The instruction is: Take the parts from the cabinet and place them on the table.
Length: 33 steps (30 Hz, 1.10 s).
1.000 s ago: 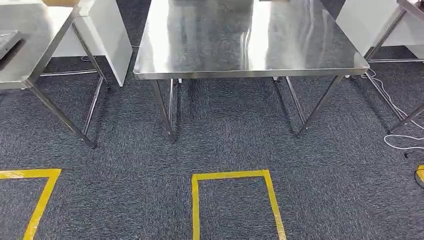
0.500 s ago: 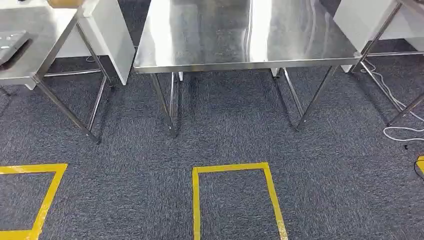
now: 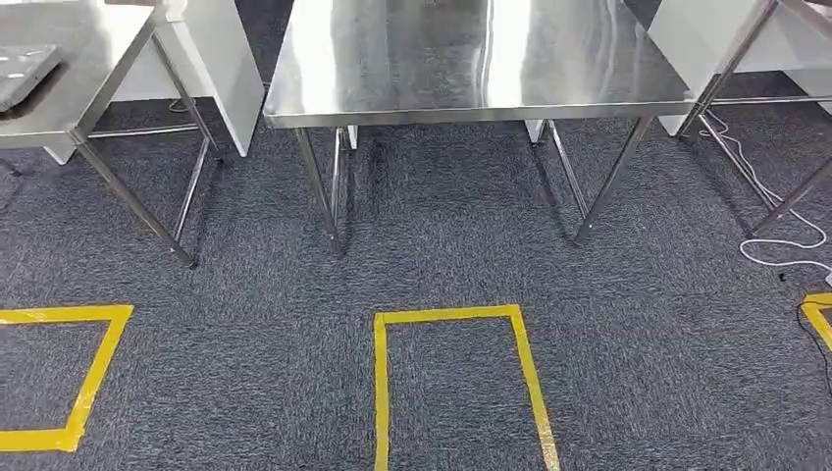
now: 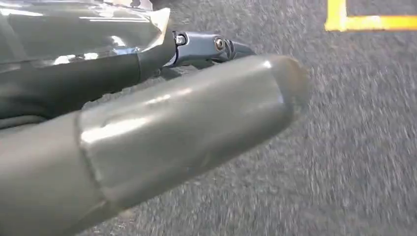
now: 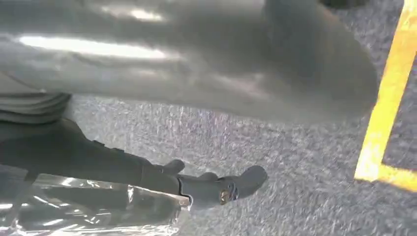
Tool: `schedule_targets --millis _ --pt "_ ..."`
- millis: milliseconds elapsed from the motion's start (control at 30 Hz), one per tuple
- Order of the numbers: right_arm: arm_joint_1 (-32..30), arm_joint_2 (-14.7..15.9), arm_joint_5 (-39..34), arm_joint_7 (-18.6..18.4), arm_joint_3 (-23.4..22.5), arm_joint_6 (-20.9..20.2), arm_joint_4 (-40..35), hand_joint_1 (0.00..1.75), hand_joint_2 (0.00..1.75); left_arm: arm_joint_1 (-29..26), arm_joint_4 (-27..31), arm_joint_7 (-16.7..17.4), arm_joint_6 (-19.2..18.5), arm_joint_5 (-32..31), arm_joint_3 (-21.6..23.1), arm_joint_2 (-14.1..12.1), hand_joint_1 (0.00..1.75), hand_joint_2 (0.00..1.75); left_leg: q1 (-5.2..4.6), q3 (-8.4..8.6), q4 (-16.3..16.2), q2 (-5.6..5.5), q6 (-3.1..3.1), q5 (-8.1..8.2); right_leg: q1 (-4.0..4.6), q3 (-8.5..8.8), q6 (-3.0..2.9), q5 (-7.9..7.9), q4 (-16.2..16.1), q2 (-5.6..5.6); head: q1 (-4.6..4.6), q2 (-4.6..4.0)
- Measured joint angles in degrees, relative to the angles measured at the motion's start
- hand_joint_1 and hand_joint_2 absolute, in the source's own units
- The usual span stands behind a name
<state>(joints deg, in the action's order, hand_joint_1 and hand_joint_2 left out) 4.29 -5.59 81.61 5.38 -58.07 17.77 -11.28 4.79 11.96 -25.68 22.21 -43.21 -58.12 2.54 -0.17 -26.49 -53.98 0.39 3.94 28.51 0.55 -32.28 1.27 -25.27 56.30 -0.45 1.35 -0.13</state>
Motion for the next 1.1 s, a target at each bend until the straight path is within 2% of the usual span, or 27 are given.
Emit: schedule_targets --millis 33,67,133,167,200,233,300,333,367,400,467,500,533,600,633,667,700,733,800,833,867,900,933,967,1000,1033,1100 --pt "-0.1 0.0 0.0 0.0 0.0 -0.1 0.0 0.00 0.00 0.1 0.0 0.0 0.0 0.0 0.0 0.1 0.00 0.00 -0.01 -0.43 0.2 0.13 -0.10 -0.68 -0.12 -0.96 -0.02 -1.54 1.1 0.25 0.00 0.00" --pt "-0.1 0.0 -0.2 0.0 0.0 -0.4 0.0 0.00 0.00 0.1 0.0 0.0 -0.1 0.0 0.0 0.2 0.00 0.00 0.02 -1.15 0.2 0.14 0.24 -1.12 -0.21 -2.03 -0.39 -4.03 3.9 0.34 -0.28 0.00" --pt "-0.1 0.1 -0.5 0.0 0.0 -0.8 0.0 0.00 0.00 0.1 0.0 0.0 -0.2 -0.1 0.0 0.3 0.00 0.00 -0.01 -2.59 0.0 0.24 -0.03 -2.05 -0.88 -4.62 -0.55 -9.11 12.4 0.33 -0.35 0.00" --pt "-0.1 0.2 -0.5 0.0 0.0 -1.0 0.0 0.00 0.00 0.1 0.0 0.1 -0.3 -0.1 0.0 0.4 0.00 0.00 0.02 -3.44 -0.1 0.32 -0.20 -2.63 -1.16 -5.38 0.00 -10.08 16.1 0.33 -0.37 0.00" --pt "-0.1 0.2 -0.5 0.0 0.0 -1.0 0.0 0.00 0.00 0.1 0.0 0.1 -0.3 -0.1 0.0 0.4 0.00 0.00 0.17 -4.23 -0.3 0.37 -0.41 -3.10 -1.44 -5.02 0.79 -9.39 17.1 0.33 -0.37 0.00" --pt "-0.1 0.3 -0.5 -0.1 0.0 -1.0 0.0 0.00 0.00 0.1 0.0 0.1 -0.3 -0.1 0.0 0.5 0.00 0.00 0.35 -5.11 -0.6 0.41 -0.70 -3.50 -1.70 -3.60 1.83 -7.70 15.8 0.33 -0.35 0.00" --pt "0.0 0.5 -0.5 -0.2 0.0 -1.0 0.0 0.00 0.00 0.1 0.0 0.1 -0.3 -0.1 0.0 0.6 0.00 0.00 0.75 -7.01 -1.8 0.40 -1.46 -4.13 -2.45 2.57 3.65 -4.04 7.1 0.31 -0.37 0.00" --pt "0.1 0.5 -0.6 -0.2 0.0 -1.1 0.0 0.00 0.00 0.1 0.0 0.1 -0.3 -0.1 0.0 0.6 0.00 0.00 0.73 -7.67 -2.6 0.40 -1.79 -4.31 -2.90 5.87 3.66 -4.87 1.8 0.33 -0.48 0.00" --pt "0.3 0.4 -0.6 -0.2 0.0 -1.2 0.0 0.00 0.00 0.1 0.0 0.1 -0.3 -0.2 0.0 0.6 0.00 0.00 0.59 -8.45 -3.3 0.36 -2.15 -4.50 -1.97 8.11 2.90 -6.43 -1.5 0.57 -0.50 0.00" --pt "0.2 0.5 -0.6 -0.2 0.0 -1.2 0.0 0.00 0.00 0.1 0.0 0.1 -0.3 -0.2 0.0 0.6 0.00 0.00 0.48 -8.32 -3.3 0.37 -2.66 -4.84 -1.63 6.73 2.22 -6.05 -0.5 0.62 -0.13 0.00" --pt "0.1 0.5 -0.6 -0.2 0.0 -1.1 0.0 0.00 0.00 0.1 0.0 0.1 -0.3 -0.4 0.0 0.6 0.00 0.00 0.46 -8.56 -3.5 0.31 -3.01 -5.41 -1.69 6.21 1.50 -6.01 -0.2 0.61 -0.02 0.00" --pt "0.0 0.5 -0.6 -0.2 0.0 -1.1 0.0 0.00 0.00 0.1 0.0 0.2 -0.3 -0.5 0.0 0.6 0.00 0.00 0.78 -8.75 -3.7 0.26 -3.30 -5.63 -2.42 5.85 0.66 -5.55 -0.4 0.49 0.19 0.00" --pt "0.1 0.4 -0.6 -0.3 0.0 -1.2 0.0 0.00 0.00 0.0 0.0 0.2 -0.3 -0.5 0.0 0.5 0.00 0.00 1.01 -9.27 -4.5 0.07 -3.59 -3.85 -2.48 5.48 -0.09 -5.05 -0.4 0.30 0.18 0.00" --pt "0.1 0.5 -0.5 -0.3 0.0 -1.3 0.0 0.00 0.00 0.0 0.0 0.2 -0.4 -0.6 0.0 0.6 0.00 0.00 1.07 -10.71 -10.5 0.02 -3.98 3.69 -2.14 4.17 -1.64 -3.98 -0.3 0.26 0.26 0.00" --pt "0.1 0.5 -0.5 -0.3 0.0 -1.3 0.0 0.00 0.00 0.0 0.0 0.2 -0.4 -0.6 0.0 0.5 0.00 0.00 1.11 -11.48 -14.2 0.03 -4.15 6.33 -1.93 3.56 -1.78 -3.50 -0.3 0.17 0.17 0.00" --pt "0.0 0.5 -0.5 -0.3 0.0 -1.4 0.0 0.00 0.00 0.0 0.0 0.2 -0.4 -0.6 0.0 0.5 0.00 0.00 1.14 -12.21 -18.5 0.03 -4.26 8.02 -1.75 2.88 -1.84 -2.94 -0.2 0.14 0.24 0.00" --pt "0.0 0.5 -0.5 -0.3 0.0 -1.4 0.0 0.00 0.00 0.0 0.0 0.2 -0.4 -0.7 0.0 0.6 0.00 0.00 1.15 -12.20 -20.6 0.03 -4.24 7.64 -1.65 2.58 -1.73 -2.44 -0.1 0.14 0.15 0.00" --pt "-0.1 0.5 -0.4 -0.3 0.0 -1.4 0.0 0.00 0.00 0.0 0.0 0.2 -0.4 -0.7 0.0 0.6 0.00 0.00 1.16 -11.19 -20.3 0.03 -4.14 5.87 -1.61 1.82 -1.62 -1.92 0.0 0.14 0.22 0.00" --pt "-0.1 0.5 -0.4 -0.3 0.0 -1.4 0.0 0.00 0.00 0.0 0.0 0.2 -0.4 -0.7 0.0 0.6 0.00 0.00 1.20 -5.83 -13.5 0.03 -3.77 1.54 -1.61 0.70 -1.18 -1.14 0.2 0.21 0.22 0.00" --pt "-0.1 0.5 -0.4 -0.3 0.0 -1.4 0.0 0.00 0.00 0.0 0.0 0.2 -0.4 -0.7 0.0 0.6 0.00 0.00 1.21 -1.93 -7.9 -0.09 -3.45 0.74 -1.61 0.48 -1.02 -0.81 0.3 0.25 0.24 0.00" --pt "-0.1 0.5 -0.4 -0.3 0.0 -1.4 0.0 0.00 0.00 0.1 0.0 0.2 -0.4 -0.7 0.0 0.5 0.00 0.00 0.98 0.66 -3.5 -0.36 -3.23 2.12 -1.36 0.26 -0.58 -0.51 0.3 0.25 0.22 0.00" --pt "0.0 0.5 -0.4 -0.3 0.0 -1.4 0.0 0.00 0.00 0.2 0.0 0.2 -0.4 -0.7 0.0 0.5 0.00 0.00 0.82 1.44 -1.8 -0.45 -3.11 2.30 -1.29 0.15 0.05 -0.06 0.4 0.18 0.09 0.00" --pt "0.0 0.5 -0.4 -0.3 0.0 -1.4 0.0 0.00 1.75 0.2 0.0 0.2 -0.4 -0.8 0.0 0.6 0.00 0.00 0.59 1.12 -1.7 -0.46 -3.07 2.33 -1.38 0.02 0.36 0.36 0.3 0.10 0.15 0.00" --pt "0.1 0.5 -0.4 -0.3 0.0 -1.4 0.0 0.00 1.75 0.1 0.0 0.2 -0.4 -0.8 0.0 0.5 0.00 0.00 0.34 0.83 -1.9 -0.46 -2.93 2.24 -1.60 -0.20 0.90 0.78 0.2 0.09 0.18 0.00" --pt "0.0 0.5 -0.4 -0.3 0.0 -1.4 0.0 0.00 1.75 0.1 0.0 0.2 -0.4 -0.8 0.0 0.6 0.00 0.00 0.29 0.36 -1.5 -0.40 -2.24 1.61 -1.39 -0.42 1.31 1.28 0.1 0.13 0.11 0.00" --pt "0.0 0.6 -0.4 -0.3 0.0 -1.4 0.0 0.00 1.75 0.2 0.0 0.2 -0.4 -0.8 0.0 0.7 0.00 0.00 0.78 -0.43 -1.0 0.23 -1.52 0.67 -1.42 -1.05 1.35 0.39 1.0 0.14 0.11 0.00" --pt "-0.1 0.6 -0.4 -0.3 0.0 -1.4 0.0 0.00 1.75 0.2 0.0 0.2 -0.3 -0.8 0.0 0.7 0.00 0.00 0.60 -1.70 -0.9 0.20 -0.56 -0.35 -1.23 -3.62 0.25 -5.07 6.2 0.23 -0.37 0.00"
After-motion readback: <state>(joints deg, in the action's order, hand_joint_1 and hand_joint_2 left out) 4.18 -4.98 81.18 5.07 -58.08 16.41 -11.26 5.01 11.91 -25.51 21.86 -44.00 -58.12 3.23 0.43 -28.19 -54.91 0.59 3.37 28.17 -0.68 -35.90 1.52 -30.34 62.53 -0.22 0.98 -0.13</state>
